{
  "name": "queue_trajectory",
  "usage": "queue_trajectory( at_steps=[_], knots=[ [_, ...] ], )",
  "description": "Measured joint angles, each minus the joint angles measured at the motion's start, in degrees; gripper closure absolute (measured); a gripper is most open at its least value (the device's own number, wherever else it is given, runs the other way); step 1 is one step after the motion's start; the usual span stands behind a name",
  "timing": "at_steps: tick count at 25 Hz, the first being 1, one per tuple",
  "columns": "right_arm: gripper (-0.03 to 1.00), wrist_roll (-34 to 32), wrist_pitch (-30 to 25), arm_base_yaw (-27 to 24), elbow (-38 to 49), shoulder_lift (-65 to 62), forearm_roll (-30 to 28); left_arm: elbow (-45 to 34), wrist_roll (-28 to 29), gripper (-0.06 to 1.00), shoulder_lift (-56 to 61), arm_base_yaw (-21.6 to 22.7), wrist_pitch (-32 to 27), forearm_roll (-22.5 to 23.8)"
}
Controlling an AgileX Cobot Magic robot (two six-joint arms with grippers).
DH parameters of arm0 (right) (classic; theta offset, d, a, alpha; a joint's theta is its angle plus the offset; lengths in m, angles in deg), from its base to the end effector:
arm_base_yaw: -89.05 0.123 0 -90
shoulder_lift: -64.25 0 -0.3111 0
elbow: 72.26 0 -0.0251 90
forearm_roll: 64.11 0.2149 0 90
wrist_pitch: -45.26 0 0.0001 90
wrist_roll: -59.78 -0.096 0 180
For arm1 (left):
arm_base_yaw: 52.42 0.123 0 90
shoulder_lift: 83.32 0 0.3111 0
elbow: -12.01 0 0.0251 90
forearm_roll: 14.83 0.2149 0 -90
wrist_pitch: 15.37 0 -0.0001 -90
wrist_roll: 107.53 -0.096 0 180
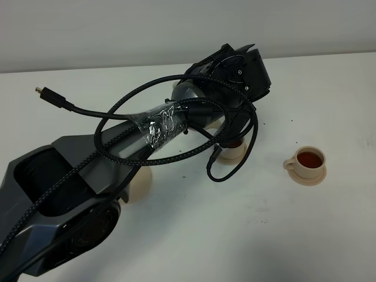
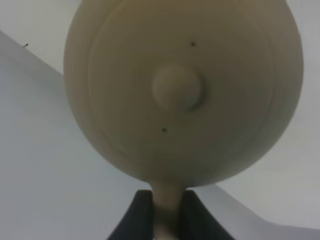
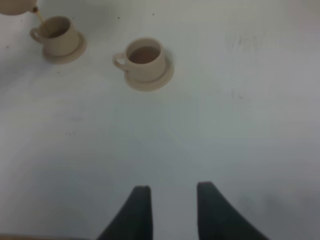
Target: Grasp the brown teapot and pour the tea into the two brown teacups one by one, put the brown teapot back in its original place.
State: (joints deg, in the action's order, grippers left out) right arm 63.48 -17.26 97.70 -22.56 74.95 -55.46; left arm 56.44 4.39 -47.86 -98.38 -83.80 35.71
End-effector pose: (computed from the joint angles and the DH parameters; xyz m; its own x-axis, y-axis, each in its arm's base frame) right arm -0.0525 0.0050 0.2573 -0.5348 -0.0758 -0.8416 -0.2572 0.9633 0.0766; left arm 0.3930 -0.3072 0.2284 0.3392 0.6498 0.6802 0.6333 -0.6924 0.3457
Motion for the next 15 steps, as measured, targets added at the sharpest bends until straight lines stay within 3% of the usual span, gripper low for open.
queue_trajectory(
  at_steps=[15],
  knots=[
    [0.73, 0.0, 0.0, 0.0, 0.0, 0.0, 0.0, 0.0, 0.0, 0.82, 0.15, -0.14, 0.0, 0.02]
  ],
)
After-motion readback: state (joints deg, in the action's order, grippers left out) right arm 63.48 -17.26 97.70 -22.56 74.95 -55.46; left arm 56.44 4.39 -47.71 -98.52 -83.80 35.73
